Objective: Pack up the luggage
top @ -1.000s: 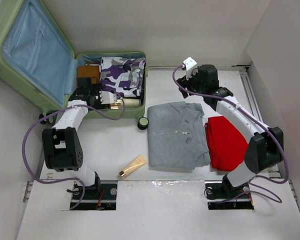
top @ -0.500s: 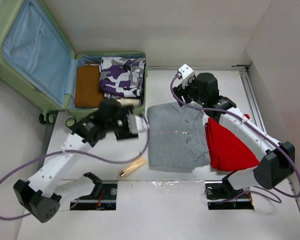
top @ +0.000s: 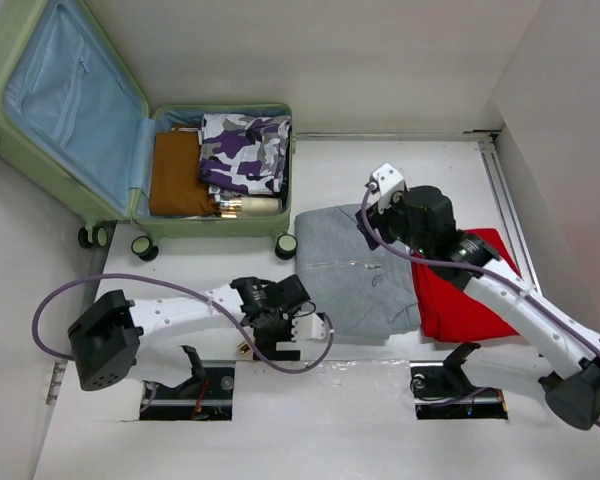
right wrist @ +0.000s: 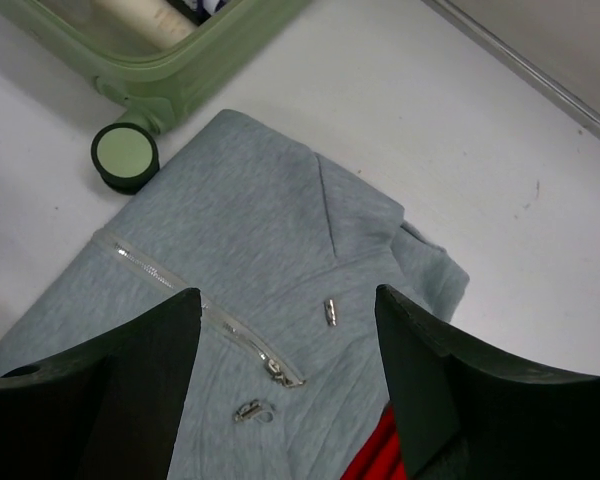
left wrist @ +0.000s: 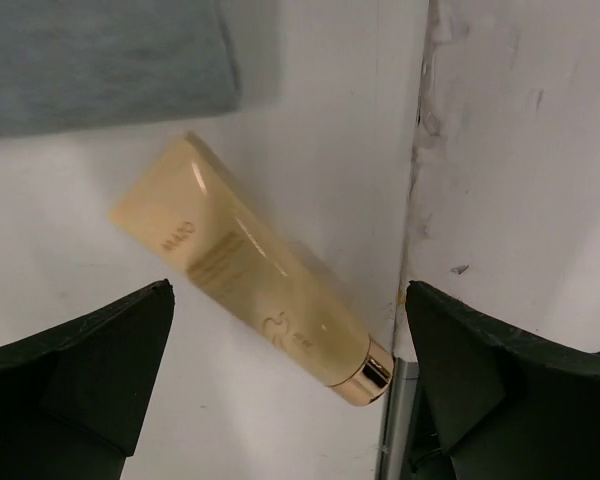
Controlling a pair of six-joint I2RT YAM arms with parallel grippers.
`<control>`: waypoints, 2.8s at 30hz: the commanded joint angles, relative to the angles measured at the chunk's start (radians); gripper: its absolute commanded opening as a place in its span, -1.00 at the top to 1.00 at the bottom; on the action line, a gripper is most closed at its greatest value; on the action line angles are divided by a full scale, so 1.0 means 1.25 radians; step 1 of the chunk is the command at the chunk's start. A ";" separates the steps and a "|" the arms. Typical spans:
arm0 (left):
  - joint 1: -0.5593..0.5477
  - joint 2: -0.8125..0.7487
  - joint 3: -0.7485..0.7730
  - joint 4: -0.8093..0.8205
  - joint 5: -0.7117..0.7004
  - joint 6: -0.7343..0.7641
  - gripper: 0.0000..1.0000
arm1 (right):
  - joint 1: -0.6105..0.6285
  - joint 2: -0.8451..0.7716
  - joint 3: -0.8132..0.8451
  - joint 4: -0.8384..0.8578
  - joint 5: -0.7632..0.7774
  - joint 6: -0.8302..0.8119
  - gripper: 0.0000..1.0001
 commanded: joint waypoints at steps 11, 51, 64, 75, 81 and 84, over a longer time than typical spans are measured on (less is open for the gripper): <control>0.025 0.125 -0.120 0.167 -0.200 -0.064 -0.57 | 0.005 -0.146 -0.020 -0.074 0.129 0.050 -0.52; 0.858 0.171 0.207 0.565 -0.110 0.790 1.00 | -0.167 0.336 0.330 0.087 -0.125 -0.090 -0.55; 0.916 0.228 0.183 0.492 0.024 0.894 0.45 | -0.182 0.345 0.322 0.087 -0.132 -0.082 -0.55; 0.957 0.172 0.281 0.474 0.047 0.756 -0.51 | -0.189 0.273 0.267 0.062 -0.110 -0.082 -0.55; 0.965 0.093 0.389 0.337 0.113 0.559 -0.54 | -0.223 0.211 0.230 0.043 -0.094 -0.075 -0.55; 0.934 0.060 0.454 0.282 0.127 0.419 -0.54 | -0.259 0.193 0.208 -0.016 -0.060 -0.027 -0.65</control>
